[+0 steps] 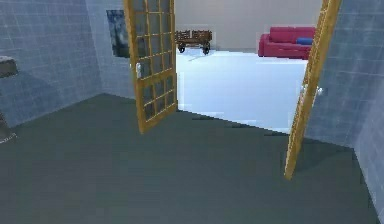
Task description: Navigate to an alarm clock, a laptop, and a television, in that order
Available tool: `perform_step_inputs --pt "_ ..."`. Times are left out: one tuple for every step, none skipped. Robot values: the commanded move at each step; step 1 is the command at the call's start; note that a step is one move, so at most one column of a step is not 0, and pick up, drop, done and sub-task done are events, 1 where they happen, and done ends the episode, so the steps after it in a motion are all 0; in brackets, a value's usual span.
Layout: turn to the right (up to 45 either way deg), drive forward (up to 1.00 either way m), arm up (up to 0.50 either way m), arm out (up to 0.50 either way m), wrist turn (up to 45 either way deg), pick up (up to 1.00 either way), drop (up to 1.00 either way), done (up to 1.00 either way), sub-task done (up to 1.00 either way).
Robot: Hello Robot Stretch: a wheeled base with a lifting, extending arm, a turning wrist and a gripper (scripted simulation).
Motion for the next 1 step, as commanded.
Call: perform_step_inputs --pt "0.0 1.00 0.00 0.00 0.0 0.00 0.00 0.00 0.00"
